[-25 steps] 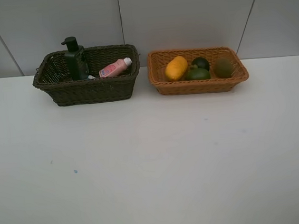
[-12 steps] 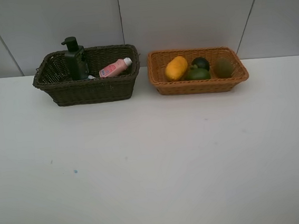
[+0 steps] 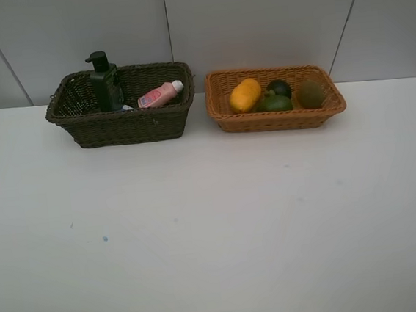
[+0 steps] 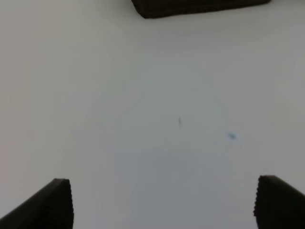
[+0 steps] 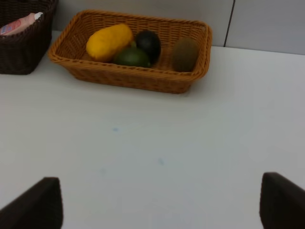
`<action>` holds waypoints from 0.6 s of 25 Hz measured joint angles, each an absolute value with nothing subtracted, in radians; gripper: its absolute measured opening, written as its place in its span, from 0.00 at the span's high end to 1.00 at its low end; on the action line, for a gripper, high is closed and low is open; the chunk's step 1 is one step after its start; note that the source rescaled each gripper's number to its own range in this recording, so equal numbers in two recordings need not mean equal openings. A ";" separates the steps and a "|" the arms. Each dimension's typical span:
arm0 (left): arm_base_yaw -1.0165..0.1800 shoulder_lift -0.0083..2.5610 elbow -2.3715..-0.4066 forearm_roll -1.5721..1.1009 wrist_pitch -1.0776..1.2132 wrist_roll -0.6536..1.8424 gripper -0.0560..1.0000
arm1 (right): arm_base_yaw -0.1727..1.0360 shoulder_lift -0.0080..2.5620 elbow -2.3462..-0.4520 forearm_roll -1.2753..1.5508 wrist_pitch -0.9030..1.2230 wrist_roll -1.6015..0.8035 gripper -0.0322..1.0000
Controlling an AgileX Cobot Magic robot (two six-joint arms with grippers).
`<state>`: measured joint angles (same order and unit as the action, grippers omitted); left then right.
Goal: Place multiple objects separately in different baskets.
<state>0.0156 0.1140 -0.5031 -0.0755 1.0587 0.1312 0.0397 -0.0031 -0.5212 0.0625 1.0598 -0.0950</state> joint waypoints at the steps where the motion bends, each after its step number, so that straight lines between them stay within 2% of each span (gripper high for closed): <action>1: 0.020 0.091 -0.502 -0.078 1.059 0.132 0.00 | 0.040 -0.003 -0.521 0.063 1.060 -0.095 0.00; 5: 0.024 0.003 -0.502 -0.080 1.058 0.132 0.00 | 0.040 -0.003 -0.521 0.063 1.060 -0.095 0.00; 15: 0.024 -0.006 -0.502 -0.083 1.058 0.133 0.00 | 0.040 -0.003 -0.521 0.064 1.060 -0.095 0.00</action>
